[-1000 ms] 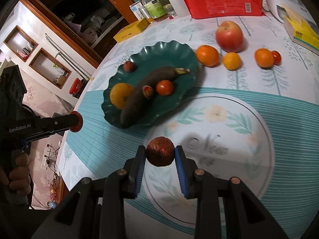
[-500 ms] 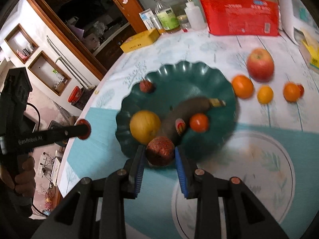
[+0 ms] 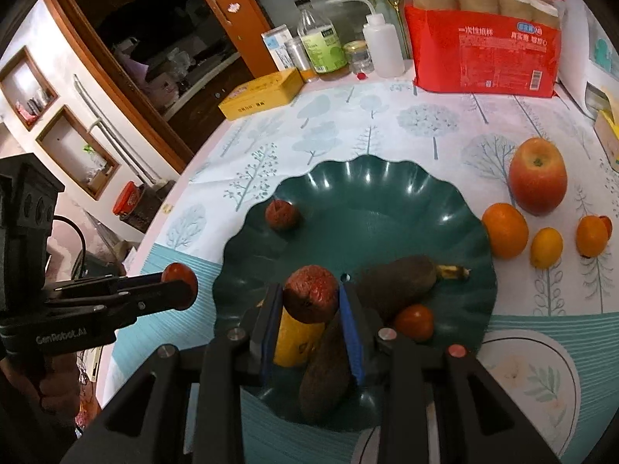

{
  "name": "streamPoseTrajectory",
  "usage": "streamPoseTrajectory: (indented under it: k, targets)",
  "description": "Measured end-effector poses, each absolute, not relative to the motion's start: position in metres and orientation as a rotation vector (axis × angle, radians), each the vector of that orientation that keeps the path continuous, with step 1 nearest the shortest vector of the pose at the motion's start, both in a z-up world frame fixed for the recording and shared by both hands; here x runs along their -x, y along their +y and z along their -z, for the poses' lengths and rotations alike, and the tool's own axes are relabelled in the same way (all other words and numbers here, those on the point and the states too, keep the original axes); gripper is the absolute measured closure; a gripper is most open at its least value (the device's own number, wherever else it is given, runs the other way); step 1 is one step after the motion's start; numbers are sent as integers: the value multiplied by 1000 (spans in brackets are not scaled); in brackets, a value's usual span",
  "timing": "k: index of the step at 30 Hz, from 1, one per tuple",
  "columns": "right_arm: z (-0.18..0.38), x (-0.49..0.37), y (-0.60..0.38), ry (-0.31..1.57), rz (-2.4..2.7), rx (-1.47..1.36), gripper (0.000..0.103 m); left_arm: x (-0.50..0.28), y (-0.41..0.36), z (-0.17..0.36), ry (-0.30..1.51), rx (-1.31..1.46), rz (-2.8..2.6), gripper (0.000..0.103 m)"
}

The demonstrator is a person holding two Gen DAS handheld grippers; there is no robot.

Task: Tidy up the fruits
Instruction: 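Lower the tomato and lychee onto the green plate and open both tools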

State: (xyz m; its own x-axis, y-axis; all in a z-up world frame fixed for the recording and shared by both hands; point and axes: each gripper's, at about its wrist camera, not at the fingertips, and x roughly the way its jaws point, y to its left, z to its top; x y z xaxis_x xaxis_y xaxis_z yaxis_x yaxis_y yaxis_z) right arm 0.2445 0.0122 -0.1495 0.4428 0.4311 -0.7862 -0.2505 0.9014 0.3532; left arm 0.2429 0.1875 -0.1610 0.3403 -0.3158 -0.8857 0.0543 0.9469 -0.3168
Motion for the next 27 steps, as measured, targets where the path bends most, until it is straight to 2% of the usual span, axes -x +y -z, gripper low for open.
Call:
streamPoseTrajectory:
  k: [12,14,15,19,21,27]
  targets:
    - [160,-248,15,1056,-387,-215,72,-258,179,187,1252,245,272,71]
    - [160,-248,15,1055,-380,-218,72,-258,179,186,1251,245,261,62]
    - [160,-248,15,1056,-376,-220,72,-256,180,184,1244,244,253,52]
    - [158,-245,13,1061,-371,-227,65,-251,184,175,1221,237,234,38]
    - [153,-241,9,1049,-356,-231,59,-247,184,171,1215,232,227,35]
    - [142,-225,-6,1030,-316,-244,56,-233,180,155,1192,216,228,30]
